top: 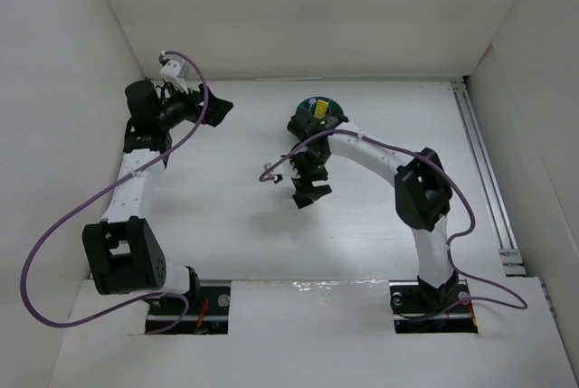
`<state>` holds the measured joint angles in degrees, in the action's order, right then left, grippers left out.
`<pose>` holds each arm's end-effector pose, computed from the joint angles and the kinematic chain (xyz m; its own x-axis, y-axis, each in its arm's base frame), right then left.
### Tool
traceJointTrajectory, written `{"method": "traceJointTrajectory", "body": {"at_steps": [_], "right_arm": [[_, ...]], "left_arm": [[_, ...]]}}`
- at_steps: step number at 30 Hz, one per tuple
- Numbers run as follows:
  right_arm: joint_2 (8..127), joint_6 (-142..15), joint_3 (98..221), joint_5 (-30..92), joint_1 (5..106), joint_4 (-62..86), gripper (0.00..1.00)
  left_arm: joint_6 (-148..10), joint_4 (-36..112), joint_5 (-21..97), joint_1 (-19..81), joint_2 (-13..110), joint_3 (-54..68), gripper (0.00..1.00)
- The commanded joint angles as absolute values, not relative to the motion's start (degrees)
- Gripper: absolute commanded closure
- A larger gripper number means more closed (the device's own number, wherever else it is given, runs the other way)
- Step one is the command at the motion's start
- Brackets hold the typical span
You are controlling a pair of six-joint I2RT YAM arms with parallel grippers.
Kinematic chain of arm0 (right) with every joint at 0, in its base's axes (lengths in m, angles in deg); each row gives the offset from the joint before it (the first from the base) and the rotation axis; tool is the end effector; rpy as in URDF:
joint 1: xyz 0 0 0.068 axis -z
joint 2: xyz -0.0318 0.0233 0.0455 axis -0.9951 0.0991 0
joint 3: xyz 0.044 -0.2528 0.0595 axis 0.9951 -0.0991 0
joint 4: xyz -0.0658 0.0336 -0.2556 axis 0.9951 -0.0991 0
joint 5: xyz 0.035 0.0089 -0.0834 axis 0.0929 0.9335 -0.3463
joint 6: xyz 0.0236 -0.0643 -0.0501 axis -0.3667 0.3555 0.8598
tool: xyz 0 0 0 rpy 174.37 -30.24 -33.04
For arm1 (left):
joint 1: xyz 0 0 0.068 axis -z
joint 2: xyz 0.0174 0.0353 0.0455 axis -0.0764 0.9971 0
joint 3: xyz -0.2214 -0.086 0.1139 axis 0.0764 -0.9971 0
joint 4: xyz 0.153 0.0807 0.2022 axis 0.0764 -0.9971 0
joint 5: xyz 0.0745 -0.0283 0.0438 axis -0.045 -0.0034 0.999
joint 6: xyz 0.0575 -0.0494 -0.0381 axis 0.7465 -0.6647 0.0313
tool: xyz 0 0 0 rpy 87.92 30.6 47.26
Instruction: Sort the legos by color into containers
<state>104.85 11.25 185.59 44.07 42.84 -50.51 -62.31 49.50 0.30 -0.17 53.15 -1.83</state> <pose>0.2992 0.2992 0.1809 0.3425 -0.8573 -0.3844 -0.9330 -0.3584 -0.0320 0.3606 -0.0249 0.3434 -0.1051 -0.0668 -0.9922 0.6511 0.7495 -0.1194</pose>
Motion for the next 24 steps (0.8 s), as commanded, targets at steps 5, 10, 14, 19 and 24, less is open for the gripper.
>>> {"method": "traceJointTrajectory", "body": {"at_steps": [5, 10, 14, 19, 24], "right_arm": [[106.3, 14.8, 187.7, 45.1, 40.5, -54.3, 0.09], [108.2, 10.0, 188.9, 45.6, 39.3, -52.7, 0.09], [110.3, 8.7, 190.7, 45.0, 39.3, -52.7, 0.1], [111.8, 7.1, 190.6, 44.0, 39.3, -50.1, 0.1], [111.8, 6.5, 188.4, 42.7, 39.3, -47.3, 0.1]], "left_arm": [[-64.3, 52.8, 1.7, -2.0, 48.7, -4.2, 0.0], [-64.8, 54.0, 3.0, -2.0, 48.7, -4.7, 0.0], [-65.3, 54.5, 3.0, -2.0, 48.7, -4.7, 0.0], [-65.3, 55.6, 3.0, -2.0, 49.8, -4.7, 0.0], [-65.9, 56.6, 3.0, -2.0, 50.4, -4.7, 0.0]]}}
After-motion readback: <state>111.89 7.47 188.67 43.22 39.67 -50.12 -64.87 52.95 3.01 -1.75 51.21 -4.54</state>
